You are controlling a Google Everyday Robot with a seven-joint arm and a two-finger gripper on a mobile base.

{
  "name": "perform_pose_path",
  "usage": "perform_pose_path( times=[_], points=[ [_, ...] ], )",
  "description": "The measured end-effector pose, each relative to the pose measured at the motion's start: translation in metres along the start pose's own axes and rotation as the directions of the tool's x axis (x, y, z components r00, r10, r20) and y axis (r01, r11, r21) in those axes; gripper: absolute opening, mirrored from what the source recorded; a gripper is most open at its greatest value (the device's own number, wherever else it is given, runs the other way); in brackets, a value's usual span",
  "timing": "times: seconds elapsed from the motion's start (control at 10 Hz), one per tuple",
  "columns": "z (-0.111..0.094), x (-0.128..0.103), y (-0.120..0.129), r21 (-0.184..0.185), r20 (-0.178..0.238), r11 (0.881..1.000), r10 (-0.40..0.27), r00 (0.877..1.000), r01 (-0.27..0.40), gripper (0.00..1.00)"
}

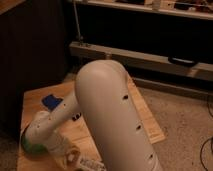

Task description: Stand the bottle upright

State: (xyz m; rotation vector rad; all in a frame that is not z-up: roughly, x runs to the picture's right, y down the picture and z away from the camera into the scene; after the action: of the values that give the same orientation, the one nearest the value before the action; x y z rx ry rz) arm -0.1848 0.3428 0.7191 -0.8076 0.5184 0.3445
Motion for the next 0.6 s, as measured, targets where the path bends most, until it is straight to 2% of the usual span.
perform_pose_path(
  times=[0.2, 0.3, 0.6],
  points=[
    [0.0024, 0.0009, 0.0000, -0.003, -0.002, 1.000, 0.002, 1.000, -0.002, 0.60],
    [0.0038, 0.0022, -0.0006, -0.004, -0.003, 1.000, 0.006, 1.000, -0.006, 0.49],
    [0.0048, 0.0038, -0.0016, -0.011, -0.003, 1.000, 0.012, 1.000, -0.012, 0.46]
  ],
)
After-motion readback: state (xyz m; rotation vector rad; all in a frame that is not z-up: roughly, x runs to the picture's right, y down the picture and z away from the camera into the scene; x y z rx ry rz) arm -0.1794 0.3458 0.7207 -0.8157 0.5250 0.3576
